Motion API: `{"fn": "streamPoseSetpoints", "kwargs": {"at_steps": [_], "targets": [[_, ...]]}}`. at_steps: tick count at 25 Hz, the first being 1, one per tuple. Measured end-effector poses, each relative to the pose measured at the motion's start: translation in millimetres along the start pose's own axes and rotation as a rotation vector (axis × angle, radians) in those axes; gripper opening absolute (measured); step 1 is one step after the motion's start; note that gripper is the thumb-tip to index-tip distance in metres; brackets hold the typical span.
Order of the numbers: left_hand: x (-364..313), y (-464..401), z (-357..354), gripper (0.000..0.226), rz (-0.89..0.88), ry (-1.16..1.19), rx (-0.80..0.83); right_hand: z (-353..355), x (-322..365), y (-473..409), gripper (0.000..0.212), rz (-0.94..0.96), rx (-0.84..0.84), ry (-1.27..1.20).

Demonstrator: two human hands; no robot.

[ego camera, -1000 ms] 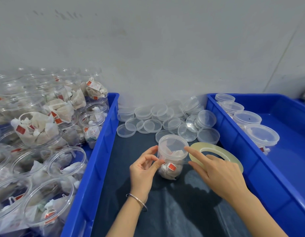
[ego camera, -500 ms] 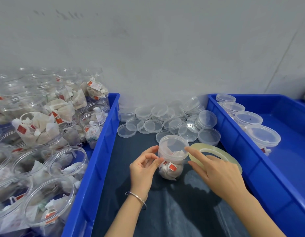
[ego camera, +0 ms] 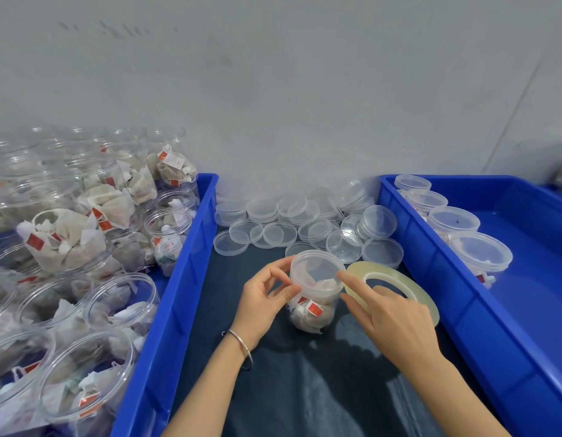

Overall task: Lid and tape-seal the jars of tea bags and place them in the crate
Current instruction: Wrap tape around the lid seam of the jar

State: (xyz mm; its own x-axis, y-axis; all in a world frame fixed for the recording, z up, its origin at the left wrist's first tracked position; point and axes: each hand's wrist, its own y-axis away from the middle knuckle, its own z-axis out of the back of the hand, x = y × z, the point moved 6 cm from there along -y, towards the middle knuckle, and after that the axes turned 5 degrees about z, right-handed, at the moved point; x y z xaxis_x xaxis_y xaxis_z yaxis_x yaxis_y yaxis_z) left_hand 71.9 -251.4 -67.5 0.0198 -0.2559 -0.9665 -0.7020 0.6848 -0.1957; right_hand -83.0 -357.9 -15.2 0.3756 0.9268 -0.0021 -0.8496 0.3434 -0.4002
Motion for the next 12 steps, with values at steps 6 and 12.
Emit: {"fn": "streamPoseSetpoints", "kwargs": {"at_steps": [6, 12], "targets": [[-6.0, -6.9, 1.7, 0.054, -0.018, -0.106, 0.013, -1.5, -0.1, -2.2, 0.037, -0.037, 0.006, -0.019], [1.4, 5.9, -30.9, 0.074, -0.029, -0.391, 0.148, 1.0, -0.1, -5.4, 0.041, -0.038, -0.039, 0.015]]}}
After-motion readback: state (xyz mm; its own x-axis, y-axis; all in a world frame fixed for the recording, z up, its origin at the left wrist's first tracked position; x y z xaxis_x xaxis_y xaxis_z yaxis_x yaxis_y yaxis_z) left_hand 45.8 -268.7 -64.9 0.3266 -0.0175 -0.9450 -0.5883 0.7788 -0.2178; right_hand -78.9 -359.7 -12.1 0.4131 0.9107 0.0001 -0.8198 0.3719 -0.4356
